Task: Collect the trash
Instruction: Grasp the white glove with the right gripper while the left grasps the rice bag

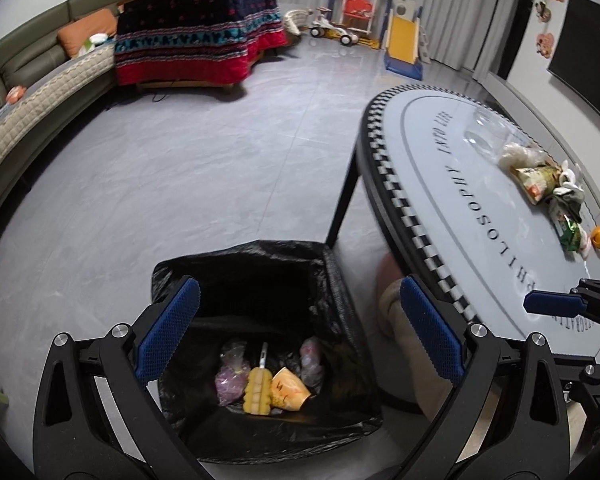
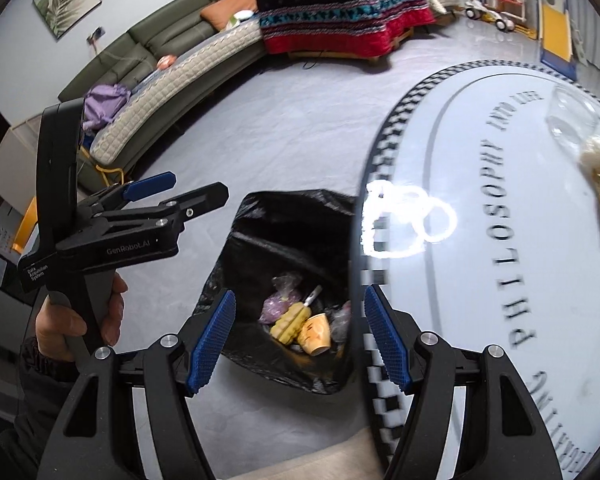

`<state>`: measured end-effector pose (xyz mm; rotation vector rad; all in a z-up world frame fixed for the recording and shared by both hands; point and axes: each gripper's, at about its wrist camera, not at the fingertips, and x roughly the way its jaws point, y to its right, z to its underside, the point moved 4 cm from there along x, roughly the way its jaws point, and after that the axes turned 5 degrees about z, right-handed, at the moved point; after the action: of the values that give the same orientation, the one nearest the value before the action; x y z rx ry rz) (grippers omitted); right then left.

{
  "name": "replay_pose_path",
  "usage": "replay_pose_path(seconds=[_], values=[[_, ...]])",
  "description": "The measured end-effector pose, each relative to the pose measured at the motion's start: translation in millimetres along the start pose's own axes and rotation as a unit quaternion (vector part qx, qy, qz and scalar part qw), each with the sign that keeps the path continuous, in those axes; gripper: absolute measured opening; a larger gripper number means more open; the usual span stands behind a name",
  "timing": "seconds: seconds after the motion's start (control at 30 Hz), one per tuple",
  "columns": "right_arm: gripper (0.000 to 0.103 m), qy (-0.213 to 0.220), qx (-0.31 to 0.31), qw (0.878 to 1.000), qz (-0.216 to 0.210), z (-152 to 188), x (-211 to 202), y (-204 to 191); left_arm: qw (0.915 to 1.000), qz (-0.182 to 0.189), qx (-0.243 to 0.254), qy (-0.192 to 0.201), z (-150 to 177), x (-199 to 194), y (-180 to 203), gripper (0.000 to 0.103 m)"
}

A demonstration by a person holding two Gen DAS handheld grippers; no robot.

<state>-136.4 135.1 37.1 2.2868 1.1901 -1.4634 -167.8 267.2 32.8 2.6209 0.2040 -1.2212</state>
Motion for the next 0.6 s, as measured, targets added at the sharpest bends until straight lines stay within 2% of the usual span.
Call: replay_pose_path(seconds=[0.33,0.6], values=[[0.068,0.028,0.051,0.997,0.048,-1.8,-41.8,86.5,0.9968,0.045,0.066,-0.011,-29.9,27.0,86.4,0.097],[0.068,0.055,0.106,0.988,0.101,-5.9,-80.8,169.0,0.9905,0.081,0.108,-0.025,-54.5,55.3,156.8,0.097]])
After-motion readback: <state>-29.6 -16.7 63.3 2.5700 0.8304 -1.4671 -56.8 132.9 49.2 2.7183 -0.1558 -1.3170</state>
